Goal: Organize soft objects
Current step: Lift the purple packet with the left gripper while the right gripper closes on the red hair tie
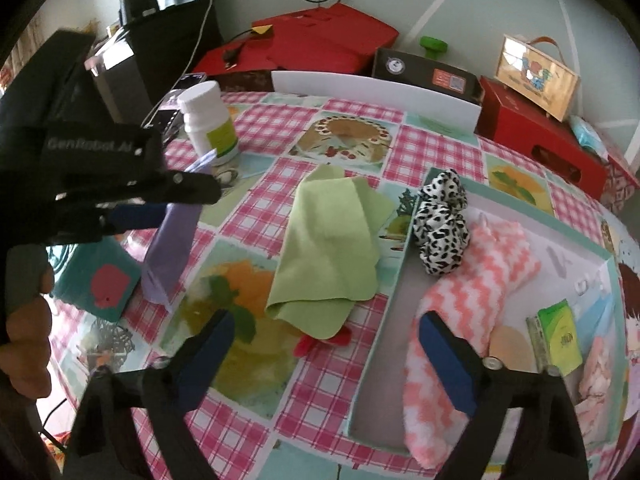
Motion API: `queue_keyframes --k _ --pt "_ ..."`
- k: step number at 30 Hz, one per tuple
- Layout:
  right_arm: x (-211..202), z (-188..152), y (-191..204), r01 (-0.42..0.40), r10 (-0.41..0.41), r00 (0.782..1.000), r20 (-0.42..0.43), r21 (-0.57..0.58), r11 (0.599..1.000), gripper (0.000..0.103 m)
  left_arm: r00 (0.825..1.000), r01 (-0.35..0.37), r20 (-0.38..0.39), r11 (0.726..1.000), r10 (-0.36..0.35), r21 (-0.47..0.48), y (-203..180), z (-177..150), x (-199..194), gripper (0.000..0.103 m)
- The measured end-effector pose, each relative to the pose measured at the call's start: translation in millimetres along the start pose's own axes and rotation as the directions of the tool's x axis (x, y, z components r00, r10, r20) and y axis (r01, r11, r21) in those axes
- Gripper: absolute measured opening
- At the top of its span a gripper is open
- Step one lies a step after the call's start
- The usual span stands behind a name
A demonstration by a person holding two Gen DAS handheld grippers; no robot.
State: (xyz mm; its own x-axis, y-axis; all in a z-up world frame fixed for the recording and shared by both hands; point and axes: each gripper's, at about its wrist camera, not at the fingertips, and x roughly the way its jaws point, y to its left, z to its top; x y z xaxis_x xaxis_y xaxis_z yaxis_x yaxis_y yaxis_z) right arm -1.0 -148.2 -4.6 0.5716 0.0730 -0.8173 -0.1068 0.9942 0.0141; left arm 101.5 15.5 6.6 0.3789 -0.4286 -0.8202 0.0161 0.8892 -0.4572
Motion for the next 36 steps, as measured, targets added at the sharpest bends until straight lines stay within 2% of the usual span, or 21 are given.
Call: queue_keyframes --k 3,9,13,20,24,29,32,36 --pt "5.4 -2.5 6.2 -0.014 0.013 1.000 -0.022 -0.023 1.000 0.079 1.000 0.009 -0.003 1.000 -0.009 -0.009 1.3 -0.2 -0.3 0.054" --pt "16.1 -4.6 16.7 -0.030 0.026 0.998 -0.063 -0.072 0.997 0.071 1.000 0.009 0.002 1.000 -0.009 -0.014 2.8 0.0 -2.9 0.054" --pt "25.1 -5.9 19.5 -0.021 0.013 0.995 -0.103 -0.080 0.997 0.069 1.000 0.010 0.000 1.000 -0.010 -0.009 1.4 -0.4 -2.5 0.054" --pt "38.3 3.3 19.6 0.018 -0.028 0.992 -0.120 -0.083 0.996 0.068 1.000 0.009 0.000 1.000 -0.009 -0.010 1.2 -0.4 -3.3 0.054" --pt "41.9 4.8 20.9 0.003 -0.013 0.991 -0.131 -0.075 0.997 0.066 1.000 0.009 -0.001 1.000 -0.009 -0.010 1.3 -0.5 -3.8 0.054" --pt "47.5 -3.5 25.2 -0.063 0.053 0.980 -0.192 -0.048 0.997 0.057 1.000 0.010 -0.001 1.000 -0.010 -0.009 1.4 -0.2 -4.3 0.054" --pt "43.2 -8.4 26.7 -0.099 0.092 0.977 -0.193 -0.027 0.995 0.057 1.000 0.007 0.000 1.000 -0.007 -0.009 1.2 -0.2 -4.8 0.054" --pt "47.5 -5.9 23.2 -0.073 0.070 0.981 -0.182 -0.010 0.997 0.057 1.000 0.006 0.000 1.000 -0.006 -0.009 1.3 -0.3 -4.8 0.054"
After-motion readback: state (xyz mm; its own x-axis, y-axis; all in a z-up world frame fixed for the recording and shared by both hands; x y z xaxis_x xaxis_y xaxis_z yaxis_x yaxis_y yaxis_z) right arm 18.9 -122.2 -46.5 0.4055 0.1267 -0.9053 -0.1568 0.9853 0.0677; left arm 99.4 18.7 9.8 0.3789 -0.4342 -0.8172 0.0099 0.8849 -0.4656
